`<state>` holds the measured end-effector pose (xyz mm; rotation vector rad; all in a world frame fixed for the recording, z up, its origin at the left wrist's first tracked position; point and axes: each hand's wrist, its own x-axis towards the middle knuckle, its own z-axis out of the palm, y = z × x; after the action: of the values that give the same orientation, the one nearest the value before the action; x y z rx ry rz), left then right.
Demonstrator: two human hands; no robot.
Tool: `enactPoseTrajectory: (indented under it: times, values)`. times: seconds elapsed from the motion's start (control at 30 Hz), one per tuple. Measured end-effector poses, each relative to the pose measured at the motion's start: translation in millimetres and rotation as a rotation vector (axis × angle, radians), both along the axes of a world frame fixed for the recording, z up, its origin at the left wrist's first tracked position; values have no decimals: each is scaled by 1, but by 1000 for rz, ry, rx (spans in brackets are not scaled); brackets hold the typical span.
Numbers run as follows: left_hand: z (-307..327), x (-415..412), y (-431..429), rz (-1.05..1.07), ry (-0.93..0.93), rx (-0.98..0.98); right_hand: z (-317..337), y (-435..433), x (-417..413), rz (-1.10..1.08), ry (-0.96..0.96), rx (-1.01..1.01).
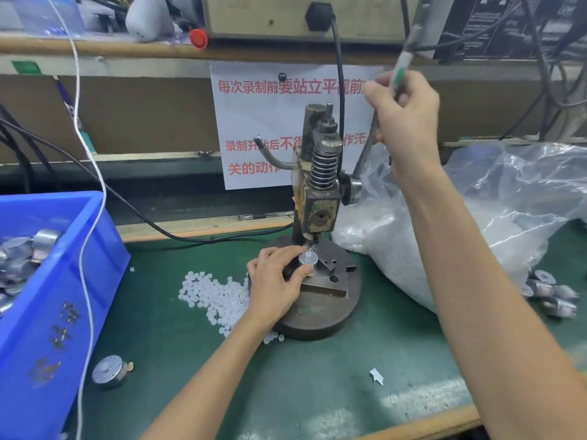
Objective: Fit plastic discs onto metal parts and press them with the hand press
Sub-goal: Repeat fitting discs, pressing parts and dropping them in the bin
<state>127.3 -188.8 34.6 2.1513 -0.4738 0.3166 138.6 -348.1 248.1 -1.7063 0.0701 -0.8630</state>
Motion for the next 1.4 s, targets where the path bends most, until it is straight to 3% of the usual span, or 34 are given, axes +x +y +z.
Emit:
enactPoseTrajectory:
  times: [0.17,0.27,0.43,0.57,0.63,0.77,0.83,0.9,1.0,1.13,1.4]
  values:
    - [-3,1,0,12,-19,2,-58,21,-55,-48,-404,95]
    - [-4,1,-1,20,-30,3,-76,27,-68,55,-411,119]
    - [-2,1,0,16,-20,18,-63,33,-56,4,-440,209]
    - [-1,-2,0,15,-5,18,-38,27,-32,90,-263,326]
    - [1,-3,0,13,18,3,-42,32,-28,100,-134,292]
    - [3,-12,4,34,-26,9,-96,43,-55,-23,-44,230]
    - [4,-29,7,49,-55,-88,-133,42,-79,-36,41,240]
    - [8,-52,10,19,-15,-206,-163,41,-101,60,249,243]
    - [10,-86,7,-87,14,-162,-188,43,-124,309,537,289]
    - [2,-117,-4,-122,42,-182,-202,39,-146,393,560,397]
    - [-18,-168,-67,-386,89,-87,-216,-12,-215,140,559,437]
